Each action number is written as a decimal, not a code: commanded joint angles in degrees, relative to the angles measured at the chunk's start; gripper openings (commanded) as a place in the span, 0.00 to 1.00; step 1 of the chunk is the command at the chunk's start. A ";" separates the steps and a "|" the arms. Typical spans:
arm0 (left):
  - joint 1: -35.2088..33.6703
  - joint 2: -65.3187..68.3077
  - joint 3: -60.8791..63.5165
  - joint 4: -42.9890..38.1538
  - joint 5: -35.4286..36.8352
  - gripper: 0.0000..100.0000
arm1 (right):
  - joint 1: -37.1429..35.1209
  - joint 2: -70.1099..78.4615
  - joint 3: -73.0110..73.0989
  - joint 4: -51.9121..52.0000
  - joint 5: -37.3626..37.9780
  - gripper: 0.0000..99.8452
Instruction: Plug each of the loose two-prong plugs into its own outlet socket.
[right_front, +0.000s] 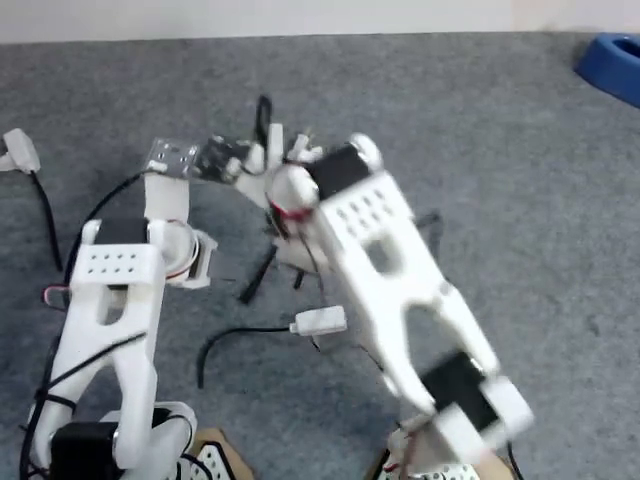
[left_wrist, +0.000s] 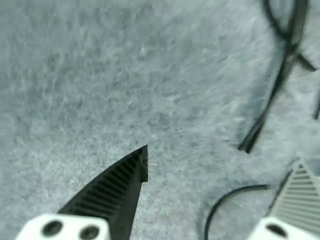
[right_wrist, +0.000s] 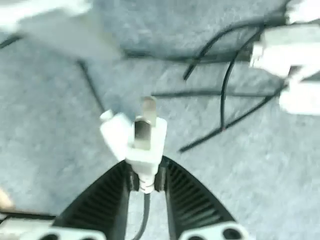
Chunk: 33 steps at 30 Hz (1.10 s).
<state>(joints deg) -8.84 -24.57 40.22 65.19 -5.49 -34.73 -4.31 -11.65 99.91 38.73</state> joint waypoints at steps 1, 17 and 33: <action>3.12 -1.71 -9.80 7.21 -0.18 0.41 | 1.54 -20.18 14.02 0.92 -1.23 0.01; 22.29 24.66 -21.49 1.41 -0.26 0.41 | 25.71 -73.89 56.04 -5.23 -15.21 0.01; 32.04 33.19 -22.46 3.43 -0.70 0.26 | 33.27 -68.09 56.40 -5.14 -13.63 0.01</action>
<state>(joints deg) 19.30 8.92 16.48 69.41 -5.58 -2.11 -74.99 44.70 95.34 24.57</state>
